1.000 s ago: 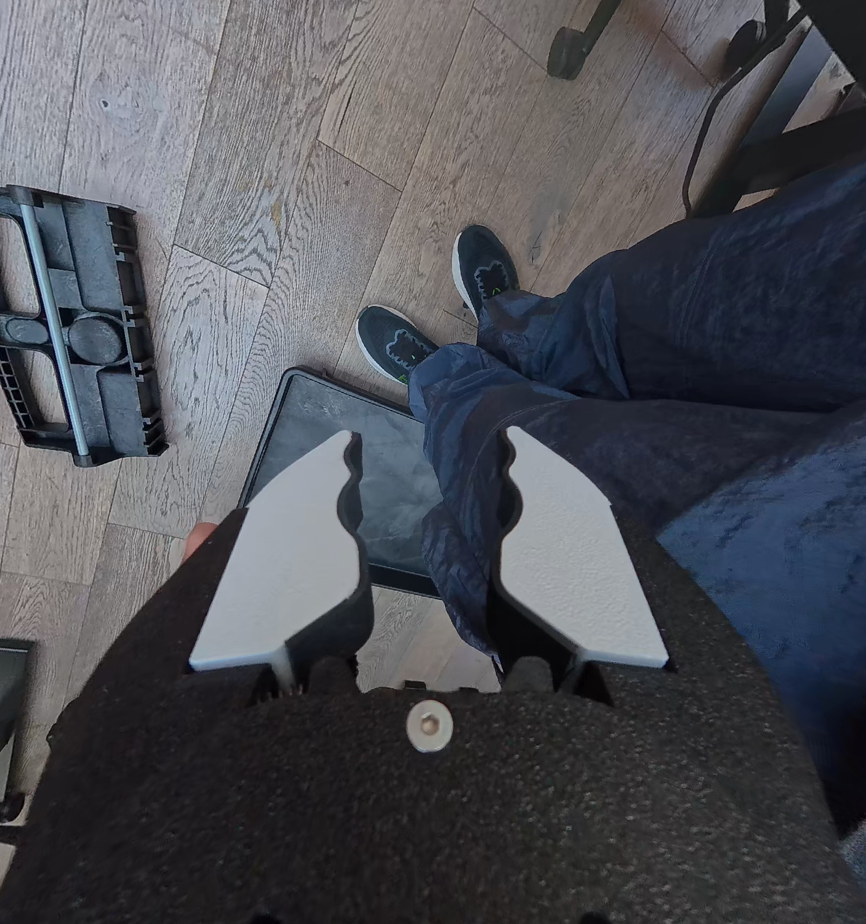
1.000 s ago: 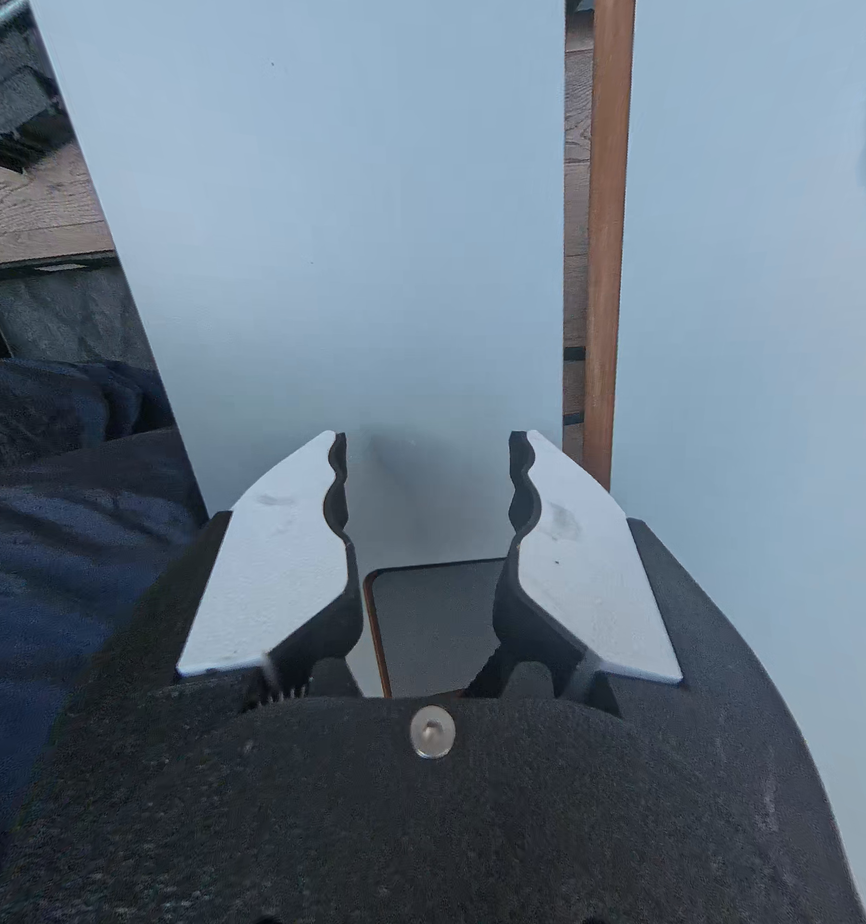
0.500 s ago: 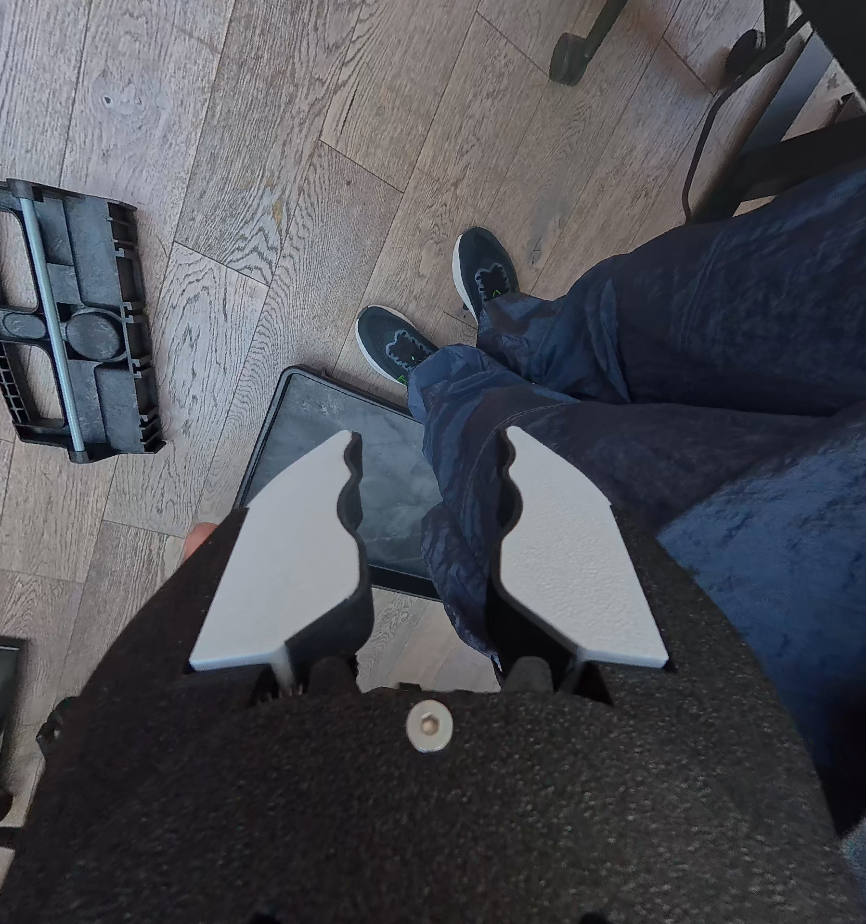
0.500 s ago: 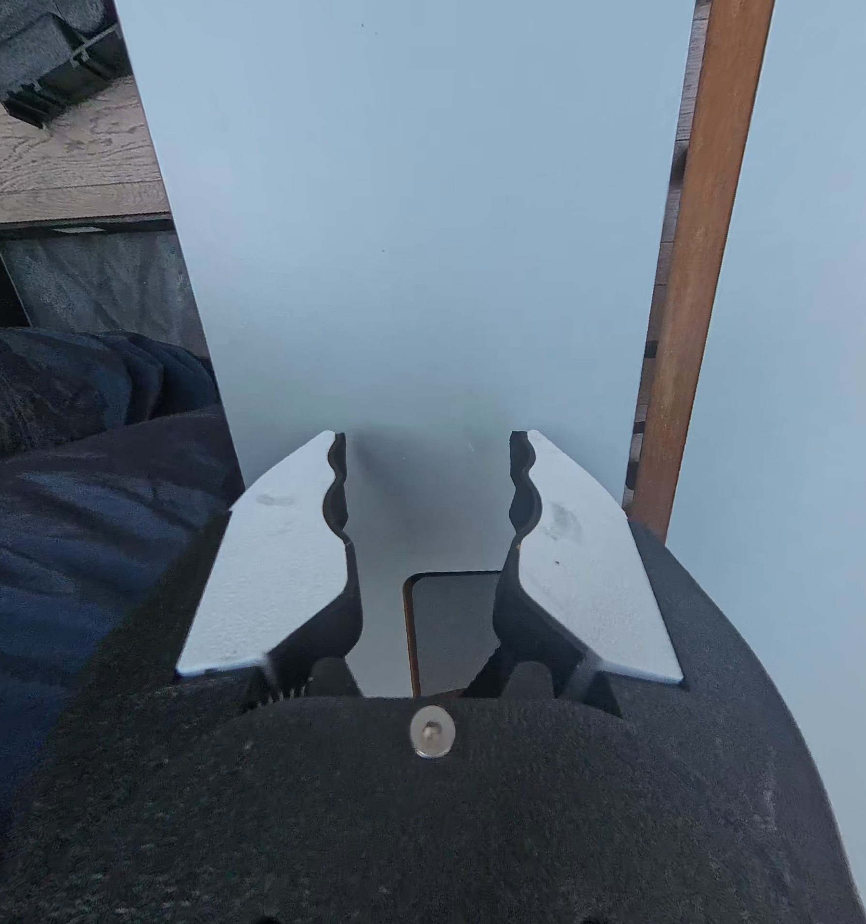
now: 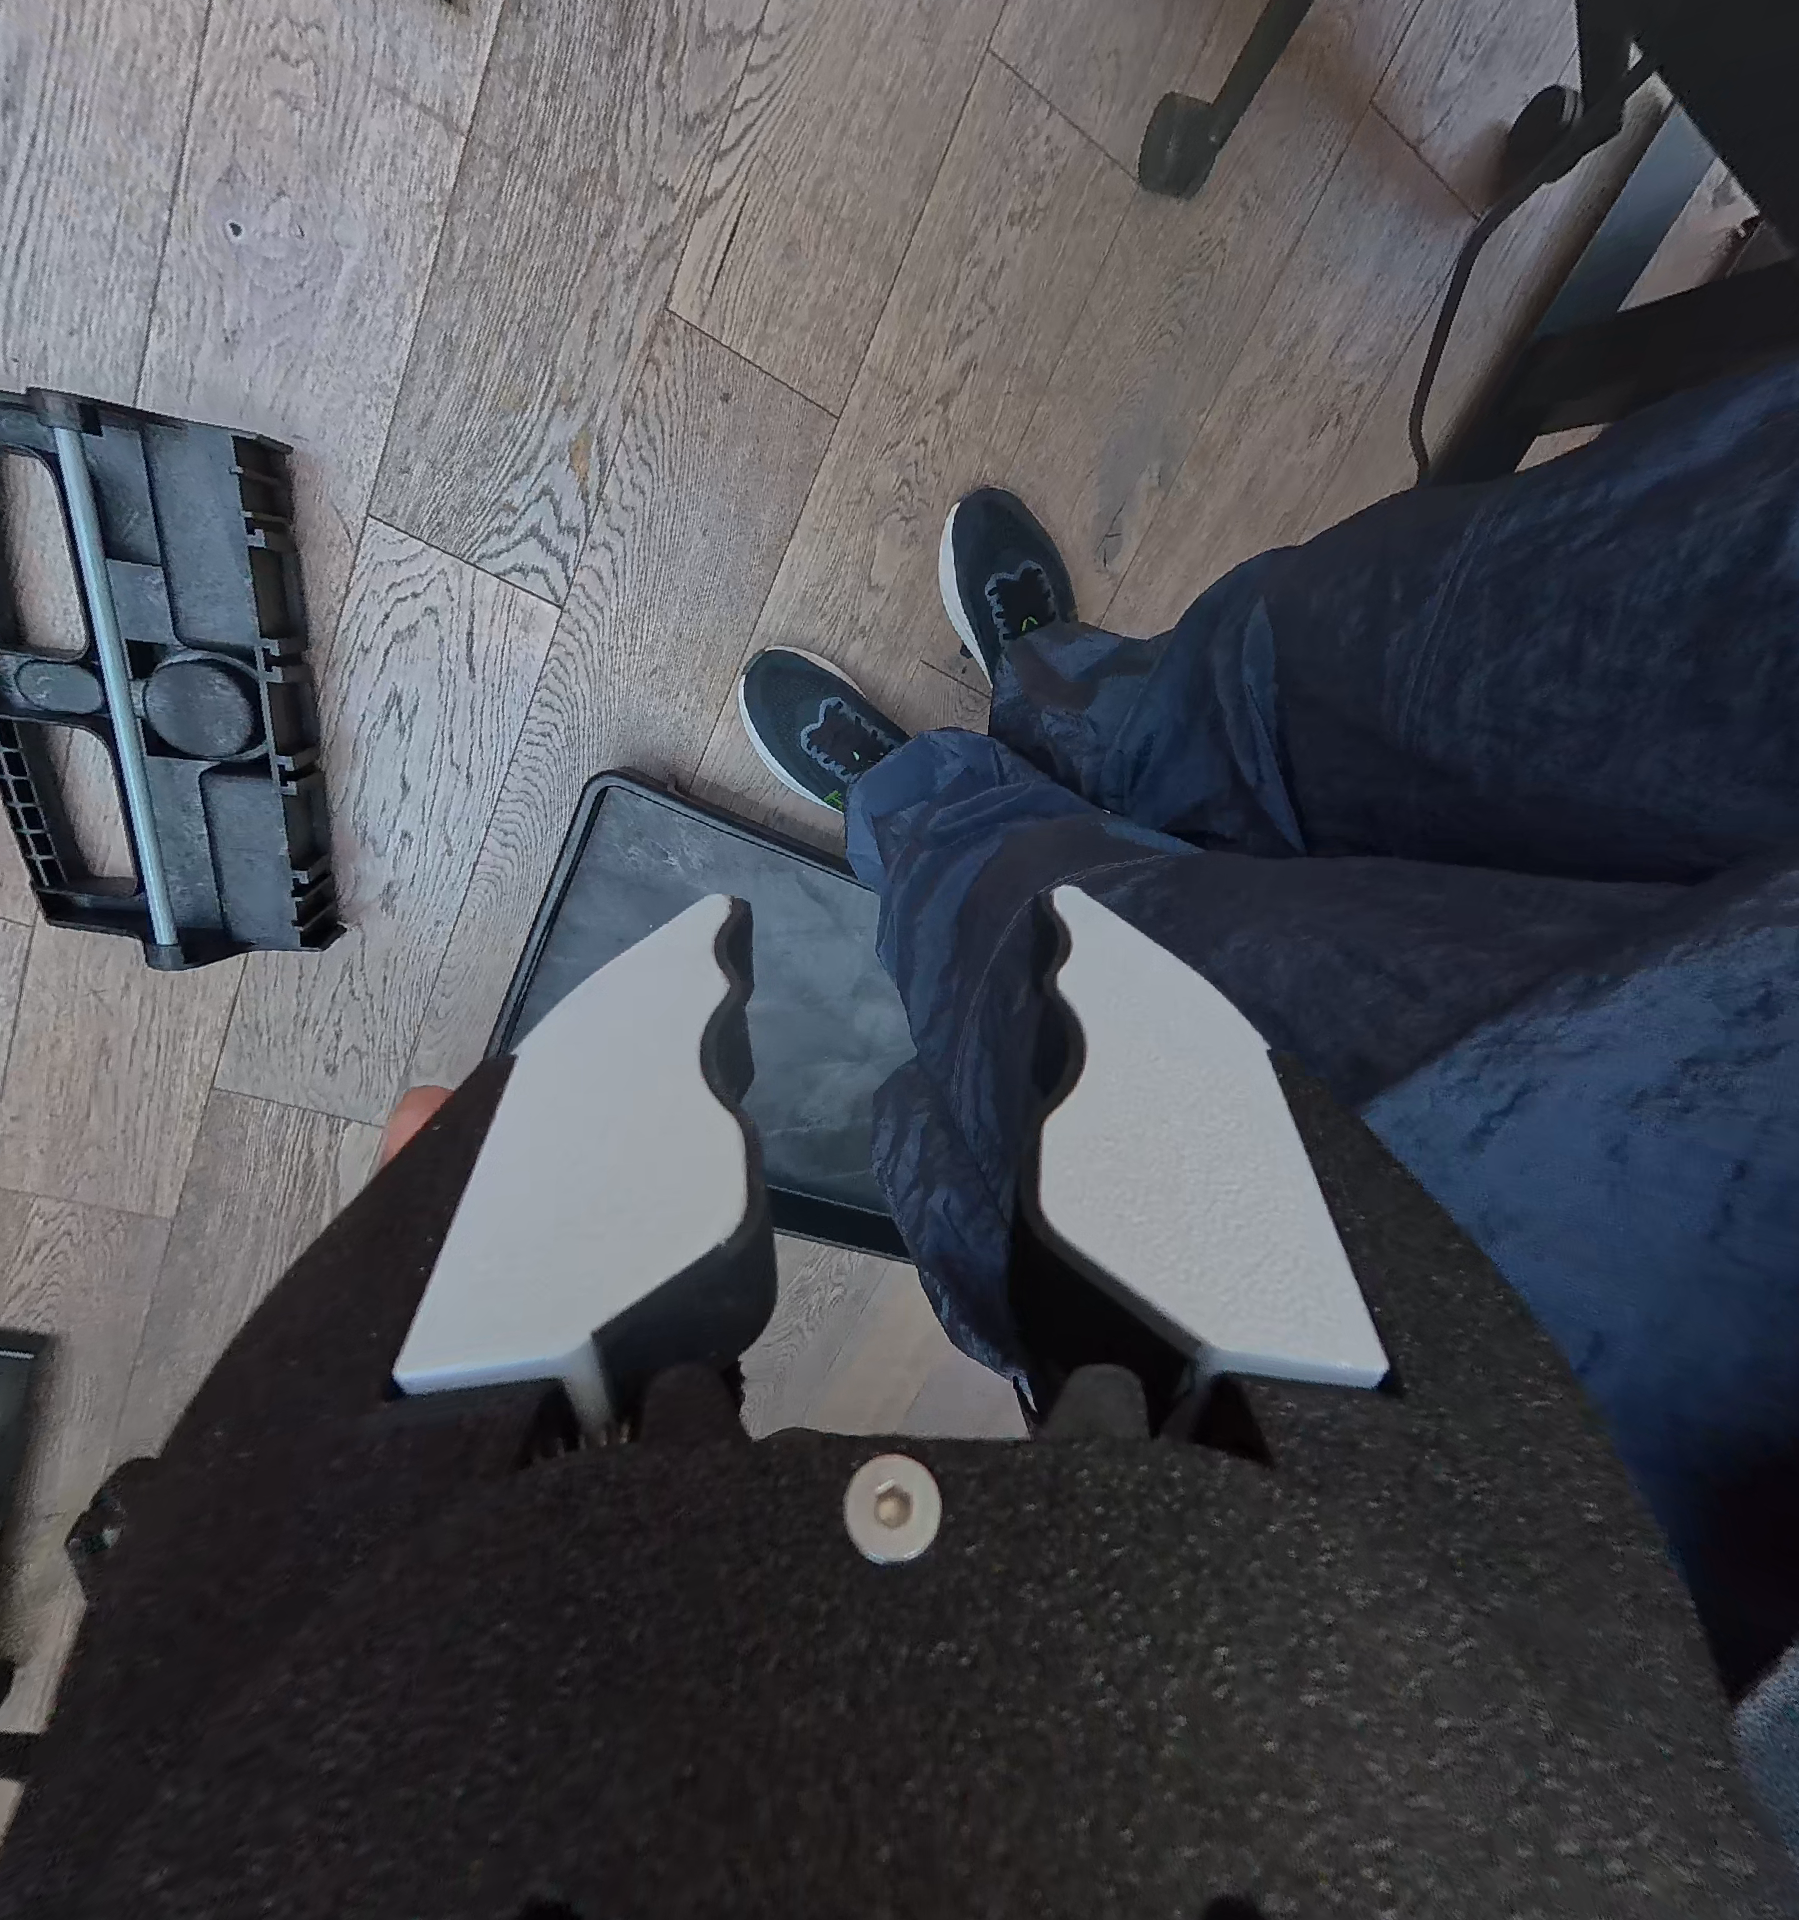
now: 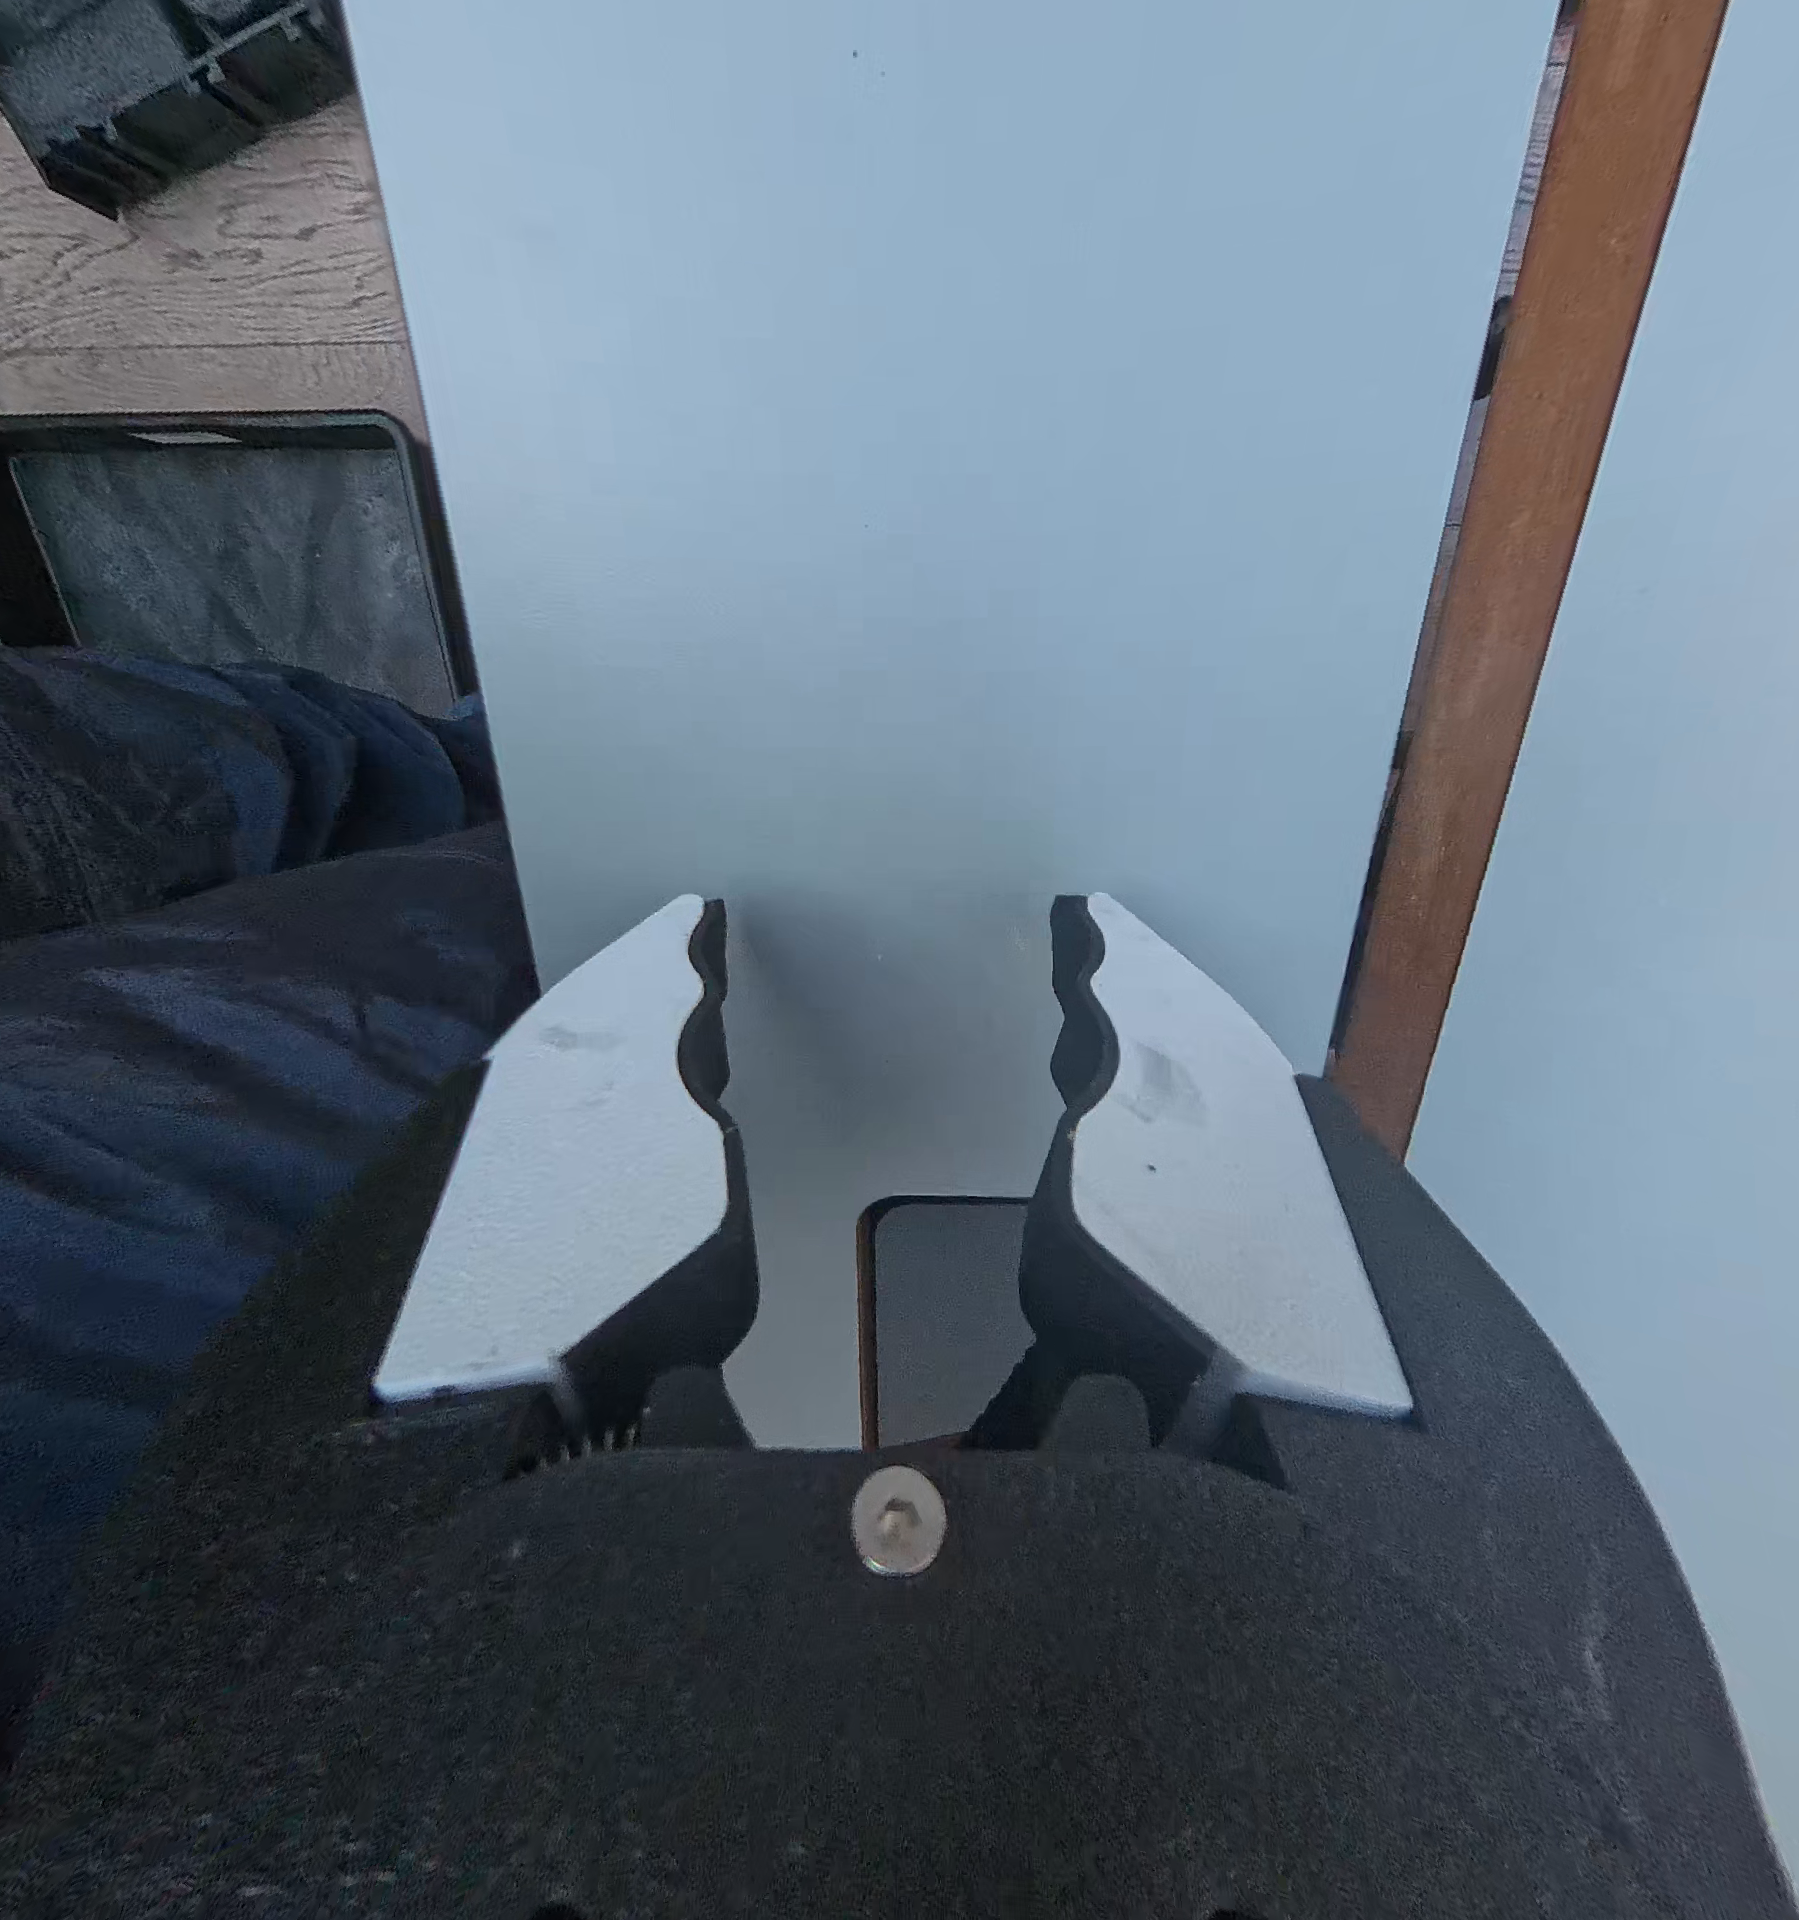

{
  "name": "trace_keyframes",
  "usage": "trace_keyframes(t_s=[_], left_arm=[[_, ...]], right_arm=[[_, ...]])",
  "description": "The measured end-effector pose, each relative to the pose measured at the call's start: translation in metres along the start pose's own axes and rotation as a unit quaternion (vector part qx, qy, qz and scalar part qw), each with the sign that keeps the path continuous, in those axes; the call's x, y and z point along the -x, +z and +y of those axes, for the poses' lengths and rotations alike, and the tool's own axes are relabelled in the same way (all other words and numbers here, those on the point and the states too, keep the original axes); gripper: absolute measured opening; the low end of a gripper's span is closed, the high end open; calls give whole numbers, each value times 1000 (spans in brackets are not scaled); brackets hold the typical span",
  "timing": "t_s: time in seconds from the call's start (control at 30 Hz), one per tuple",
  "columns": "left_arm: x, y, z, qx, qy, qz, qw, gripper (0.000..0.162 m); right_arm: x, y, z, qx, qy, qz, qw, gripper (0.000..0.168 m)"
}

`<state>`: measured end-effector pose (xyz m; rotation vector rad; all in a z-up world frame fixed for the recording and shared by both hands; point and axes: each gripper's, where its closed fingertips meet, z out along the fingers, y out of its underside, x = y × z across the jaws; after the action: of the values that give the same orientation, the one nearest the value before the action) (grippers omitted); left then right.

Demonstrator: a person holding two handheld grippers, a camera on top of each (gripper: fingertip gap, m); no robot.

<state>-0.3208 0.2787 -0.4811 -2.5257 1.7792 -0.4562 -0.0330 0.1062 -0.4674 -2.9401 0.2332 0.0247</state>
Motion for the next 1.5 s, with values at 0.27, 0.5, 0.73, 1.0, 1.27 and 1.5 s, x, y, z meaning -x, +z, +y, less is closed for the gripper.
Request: trace_keyframes(t_s=[0.27, 0.5, 0.73, 1.0, 1.27, 1.5], left_arm=[[3, 1, 11, 1, -29, -1, 1000, 53], [4, 0, 9, -6, -32, -2, 999, 53], [6, -1, 12, -5, -39, -2, 999, 53], [10, 0, 17, -5, -54, -2, 999, 53], [10, 1, 20, -1, -56, 0, 998, 53], [11, 0, 19, -5, -58, -1, 998, 53]], right_arm=[[7, -6, -13, -4, -45, 1, 999, 62], [8, 3, -8, 17, -73, 2, 997, 60], [5, 3, -10, 24, -83, 5, 996, 61], [12, 7, -13, 36, -102, 1, 994, 63], [22, 9, -12, 41, -108, -6, 993, 64], [21, 4, -17, 27, -101, -5, 994, 62]])
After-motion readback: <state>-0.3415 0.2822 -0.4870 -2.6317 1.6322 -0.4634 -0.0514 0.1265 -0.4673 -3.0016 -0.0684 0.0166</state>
